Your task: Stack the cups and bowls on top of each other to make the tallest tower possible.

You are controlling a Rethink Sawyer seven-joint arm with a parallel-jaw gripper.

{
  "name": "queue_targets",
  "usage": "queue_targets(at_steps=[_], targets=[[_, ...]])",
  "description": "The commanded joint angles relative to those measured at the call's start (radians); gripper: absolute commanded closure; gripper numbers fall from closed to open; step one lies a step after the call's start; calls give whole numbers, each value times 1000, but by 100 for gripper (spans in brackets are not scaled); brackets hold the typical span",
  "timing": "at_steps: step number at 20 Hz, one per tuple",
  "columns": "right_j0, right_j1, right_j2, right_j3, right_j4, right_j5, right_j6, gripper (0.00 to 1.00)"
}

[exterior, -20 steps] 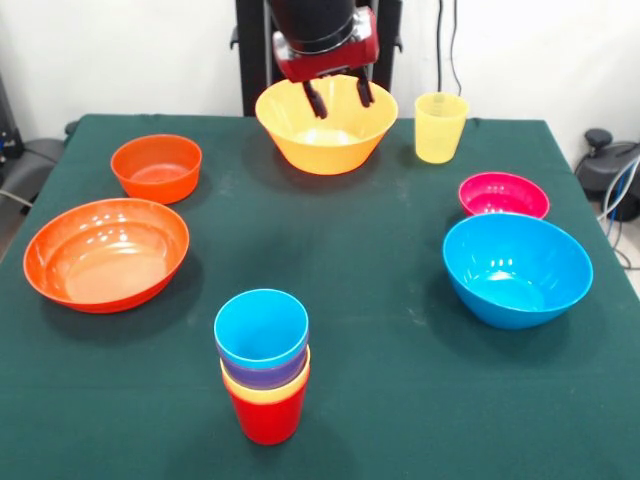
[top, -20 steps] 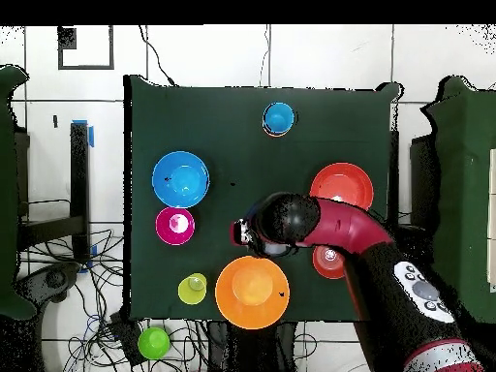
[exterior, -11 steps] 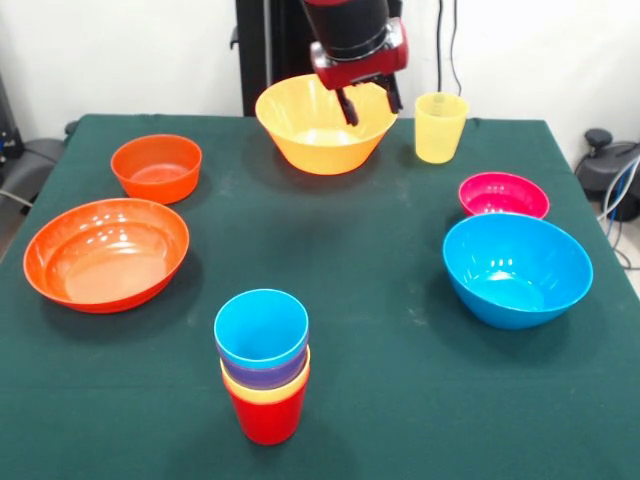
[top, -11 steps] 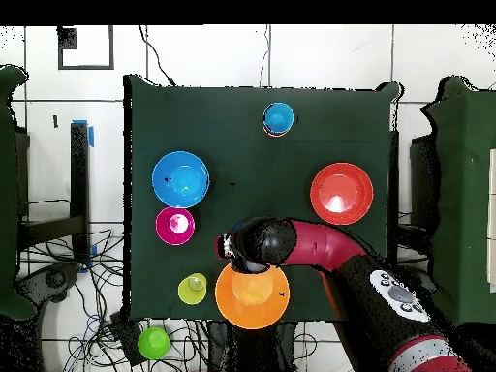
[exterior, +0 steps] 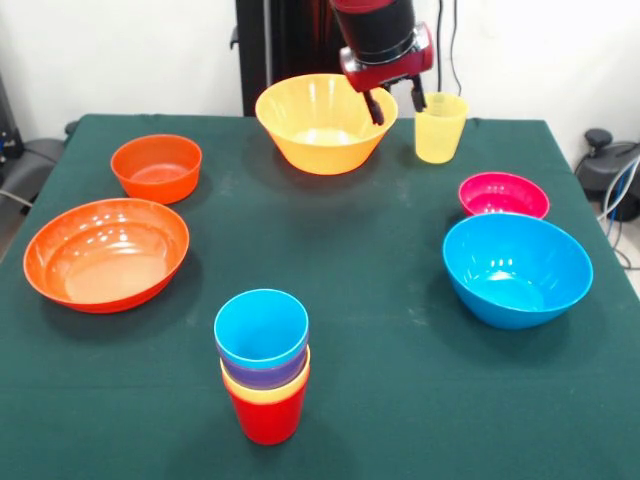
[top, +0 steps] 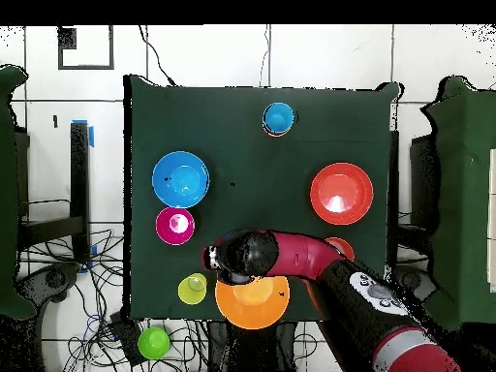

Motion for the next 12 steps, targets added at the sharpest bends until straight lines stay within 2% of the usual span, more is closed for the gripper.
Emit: queue_targets(at_steps=[1,7,12], targets=[[26,34,-8,78,14,-82,157,0],[29,34,3,115,17,-104,159,0],[54,86,-29,96,-7,-161,171,0]])
